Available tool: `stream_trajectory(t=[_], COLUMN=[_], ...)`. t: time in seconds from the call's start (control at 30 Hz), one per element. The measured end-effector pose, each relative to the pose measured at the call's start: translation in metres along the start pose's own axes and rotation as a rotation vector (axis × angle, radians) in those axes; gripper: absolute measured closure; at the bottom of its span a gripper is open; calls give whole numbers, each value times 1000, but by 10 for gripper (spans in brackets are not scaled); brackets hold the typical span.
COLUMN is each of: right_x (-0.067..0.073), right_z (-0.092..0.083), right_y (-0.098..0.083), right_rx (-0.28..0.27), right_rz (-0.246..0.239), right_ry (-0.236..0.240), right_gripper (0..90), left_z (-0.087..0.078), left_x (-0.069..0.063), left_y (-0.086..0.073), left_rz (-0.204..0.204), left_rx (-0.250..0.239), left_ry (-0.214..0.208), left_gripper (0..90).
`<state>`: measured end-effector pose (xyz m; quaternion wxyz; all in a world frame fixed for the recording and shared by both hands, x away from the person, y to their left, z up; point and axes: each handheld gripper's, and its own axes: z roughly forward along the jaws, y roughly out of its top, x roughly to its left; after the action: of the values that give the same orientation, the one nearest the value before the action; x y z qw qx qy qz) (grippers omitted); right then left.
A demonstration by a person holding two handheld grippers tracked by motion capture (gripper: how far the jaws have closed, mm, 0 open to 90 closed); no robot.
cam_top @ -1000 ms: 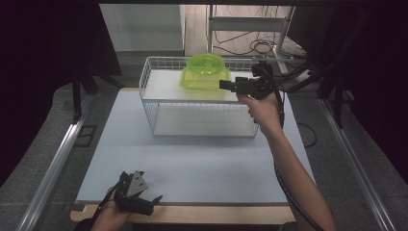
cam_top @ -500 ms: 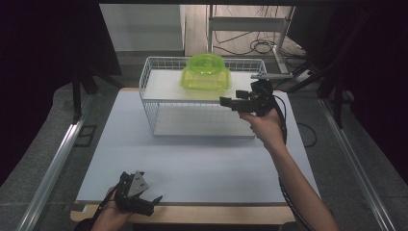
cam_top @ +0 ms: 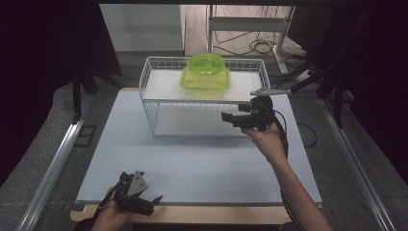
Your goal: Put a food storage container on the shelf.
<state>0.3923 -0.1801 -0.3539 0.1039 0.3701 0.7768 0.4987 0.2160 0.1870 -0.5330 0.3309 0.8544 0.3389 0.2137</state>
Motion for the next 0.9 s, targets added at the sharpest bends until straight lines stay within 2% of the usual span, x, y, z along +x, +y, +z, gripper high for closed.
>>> stream_trajectory(t=[0.4, 0.9], right_x=[0, 4], right_z=[0, -8], right_y=[-41, -83], right_rx=[36, 81], right_rz=[-49, -107], right_ry=[-32, -75], right_gripper=[104, 65], left_z=[0, 0], left_x=[0, -1], left_y=[1, 0], left_rz=[-18, -3], left_rx=[-3, 0], left_ry=[-7, 2], left_gripper=[5, 5])
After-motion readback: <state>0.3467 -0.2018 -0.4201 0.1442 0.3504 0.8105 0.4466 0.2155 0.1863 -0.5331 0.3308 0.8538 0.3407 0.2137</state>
